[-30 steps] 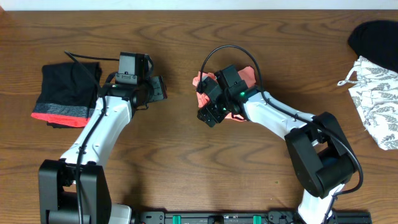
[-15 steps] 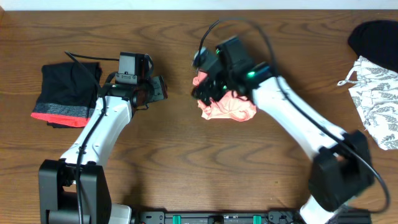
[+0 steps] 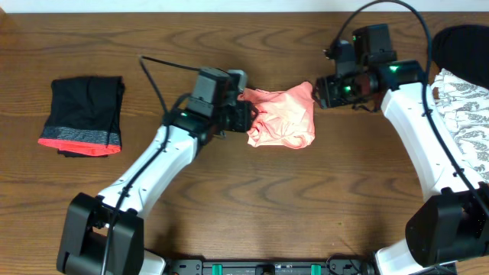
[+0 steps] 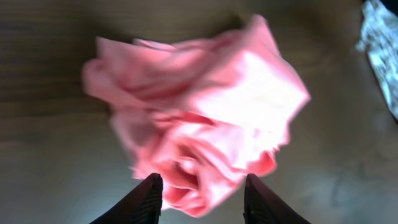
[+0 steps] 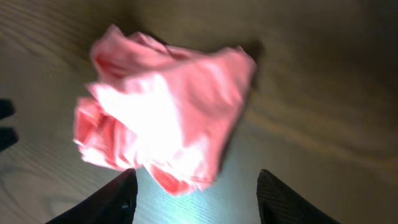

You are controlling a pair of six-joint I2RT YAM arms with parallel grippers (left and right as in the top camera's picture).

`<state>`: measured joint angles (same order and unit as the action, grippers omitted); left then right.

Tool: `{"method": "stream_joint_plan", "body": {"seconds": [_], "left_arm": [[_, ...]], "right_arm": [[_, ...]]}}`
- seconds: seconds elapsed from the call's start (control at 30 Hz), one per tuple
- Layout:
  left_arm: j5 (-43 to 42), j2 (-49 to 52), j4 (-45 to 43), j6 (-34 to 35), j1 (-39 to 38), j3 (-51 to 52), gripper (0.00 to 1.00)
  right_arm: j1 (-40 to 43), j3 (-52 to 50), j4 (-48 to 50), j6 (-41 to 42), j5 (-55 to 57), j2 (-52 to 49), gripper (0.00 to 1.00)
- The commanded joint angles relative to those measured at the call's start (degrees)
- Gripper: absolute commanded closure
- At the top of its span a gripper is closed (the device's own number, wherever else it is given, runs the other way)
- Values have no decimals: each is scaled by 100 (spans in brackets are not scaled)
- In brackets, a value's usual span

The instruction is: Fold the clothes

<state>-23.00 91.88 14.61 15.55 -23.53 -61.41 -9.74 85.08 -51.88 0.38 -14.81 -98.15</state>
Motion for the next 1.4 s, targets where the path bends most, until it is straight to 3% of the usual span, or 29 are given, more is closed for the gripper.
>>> {"method": "stream_joint_plan", "body": {"seconds": [0.0,0.17,0.27,0.53,0.67,1.07,1.37], "left_arm": [[-76,149,2,-90,-240,59,57],[-79,496,-20,-87,-575,59,57],[-76,813,-61,-70,-719,59,57],[57,1451,-190,-72,-721,59,57],[444,1480,-142,-70,-636,59,57],[444,1480,-120,-70,-616,59,57],[442,1480,-101,-70,-616,59,57]], "right_arm": [[144,-48,-184,129,306,-39,43],[142,-55,-275,133,306,-186,58],[142,-55,-306,179,304,-350,61],[-63,-55,-389,175,256,-785,62],[-199,-55,-179,175,258,-977,62],[-511,-55,9,177,234,-1681,63],[-697,-55,1086,651,256,-1727,62]]}}
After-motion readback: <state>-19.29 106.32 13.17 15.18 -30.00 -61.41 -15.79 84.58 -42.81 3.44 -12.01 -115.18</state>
